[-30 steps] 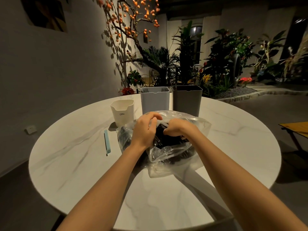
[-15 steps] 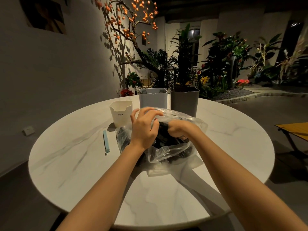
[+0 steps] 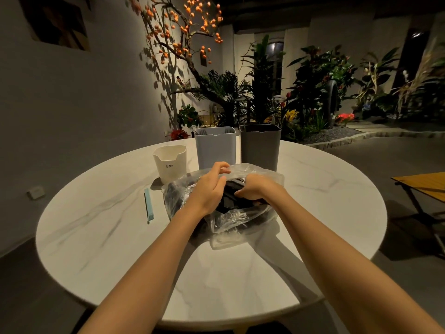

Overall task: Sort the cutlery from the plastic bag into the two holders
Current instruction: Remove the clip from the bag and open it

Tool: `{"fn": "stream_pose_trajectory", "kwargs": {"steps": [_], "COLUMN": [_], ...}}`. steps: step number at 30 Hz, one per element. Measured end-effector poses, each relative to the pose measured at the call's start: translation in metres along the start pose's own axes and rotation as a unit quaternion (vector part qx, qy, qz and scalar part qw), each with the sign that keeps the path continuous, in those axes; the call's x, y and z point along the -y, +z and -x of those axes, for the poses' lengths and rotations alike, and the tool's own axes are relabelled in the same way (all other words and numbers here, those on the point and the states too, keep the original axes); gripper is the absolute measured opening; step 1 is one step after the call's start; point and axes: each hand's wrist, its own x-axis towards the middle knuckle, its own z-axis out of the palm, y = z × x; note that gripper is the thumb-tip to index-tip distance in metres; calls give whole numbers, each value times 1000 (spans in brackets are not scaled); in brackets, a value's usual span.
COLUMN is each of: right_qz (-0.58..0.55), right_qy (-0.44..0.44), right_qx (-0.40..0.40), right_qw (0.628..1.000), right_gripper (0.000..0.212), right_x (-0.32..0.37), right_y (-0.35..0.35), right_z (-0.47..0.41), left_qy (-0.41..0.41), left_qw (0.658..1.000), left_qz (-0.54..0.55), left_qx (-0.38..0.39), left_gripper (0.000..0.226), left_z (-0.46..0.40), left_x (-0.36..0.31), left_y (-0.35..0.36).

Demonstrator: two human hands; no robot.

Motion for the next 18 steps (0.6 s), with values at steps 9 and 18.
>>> {"fn": "stream_pose_trajectory", "kwargs": {"steps": [9, 18], "right_qz": [104, 63], "right_qy": [-1, -69], "right_qx": [-52, -15], "right_qw": [993, 995], "right_gripper": [29, 31], "right_x": [3, -17], "right_y": [12, 2], "right_z": [5, 16], "left_qy": [-5, 24], "left_qw": [998, 992], "left_qz": [-62, -126], "left_qx": [30, 2], "left_gripper": [35, 39], "left_z": [-4, -10], "left_x": [4, 4], "left_y": [1, 2]}}
